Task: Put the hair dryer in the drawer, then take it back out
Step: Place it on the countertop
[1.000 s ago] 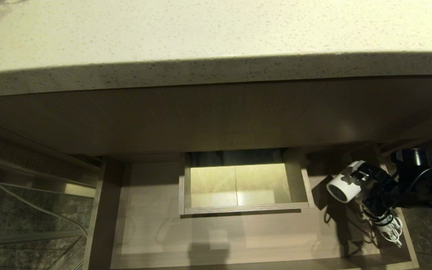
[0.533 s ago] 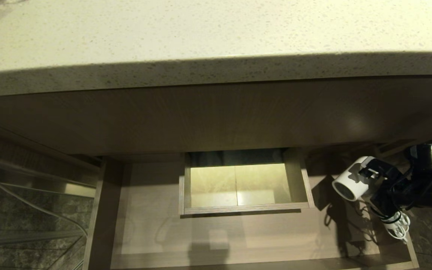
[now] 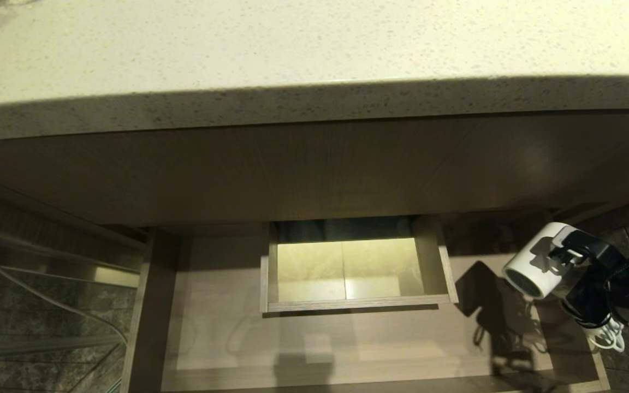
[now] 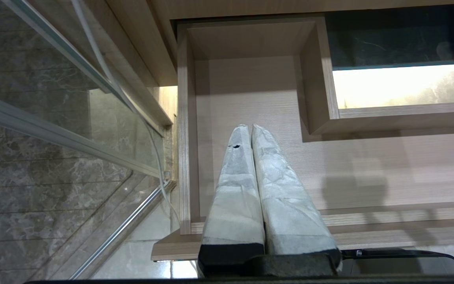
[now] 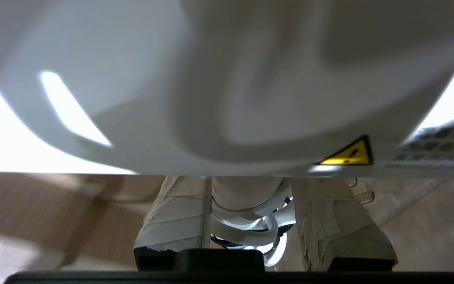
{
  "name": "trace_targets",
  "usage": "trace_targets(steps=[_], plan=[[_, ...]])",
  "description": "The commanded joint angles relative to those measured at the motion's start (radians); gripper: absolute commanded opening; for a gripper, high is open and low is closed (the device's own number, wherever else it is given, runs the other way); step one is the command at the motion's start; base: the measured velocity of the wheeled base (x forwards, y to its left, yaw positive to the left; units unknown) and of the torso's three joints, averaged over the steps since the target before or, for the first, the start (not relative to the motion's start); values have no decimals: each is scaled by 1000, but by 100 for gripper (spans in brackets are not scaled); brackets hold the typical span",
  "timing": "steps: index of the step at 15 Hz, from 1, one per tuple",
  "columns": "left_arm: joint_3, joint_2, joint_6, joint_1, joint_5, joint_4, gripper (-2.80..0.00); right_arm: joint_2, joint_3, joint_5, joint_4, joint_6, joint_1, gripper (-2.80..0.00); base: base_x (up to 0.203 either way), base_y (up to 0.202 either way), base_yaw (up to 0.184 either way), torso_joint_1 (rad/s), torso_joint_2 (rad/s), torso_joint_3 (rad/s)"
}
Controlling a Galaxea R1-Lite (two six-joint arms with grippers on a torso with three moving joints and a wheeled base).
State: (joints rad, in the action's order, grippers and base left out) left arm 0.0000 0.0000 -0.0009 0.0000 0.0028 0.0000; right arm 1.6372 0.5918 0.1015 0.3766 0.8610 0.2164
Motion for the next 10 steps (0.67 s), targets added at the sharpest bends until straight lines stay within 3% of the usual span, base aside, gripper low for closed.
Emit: trace_targets(steps=[1,5,10], plan=[[0,0,-1,0,0,0,-280,-152,-71,0,-13,20,0,-280,0,0,0,0,0,0],[0,0,-1,0,0,0,-280,-330,-203,-1,-35,55,-1,-280,0,0,0,0,0,0],[0,0,-1,0,0,0,-280,-641,-229,-3,-230,76,-1,-280,0,0,0,0,0,0]])
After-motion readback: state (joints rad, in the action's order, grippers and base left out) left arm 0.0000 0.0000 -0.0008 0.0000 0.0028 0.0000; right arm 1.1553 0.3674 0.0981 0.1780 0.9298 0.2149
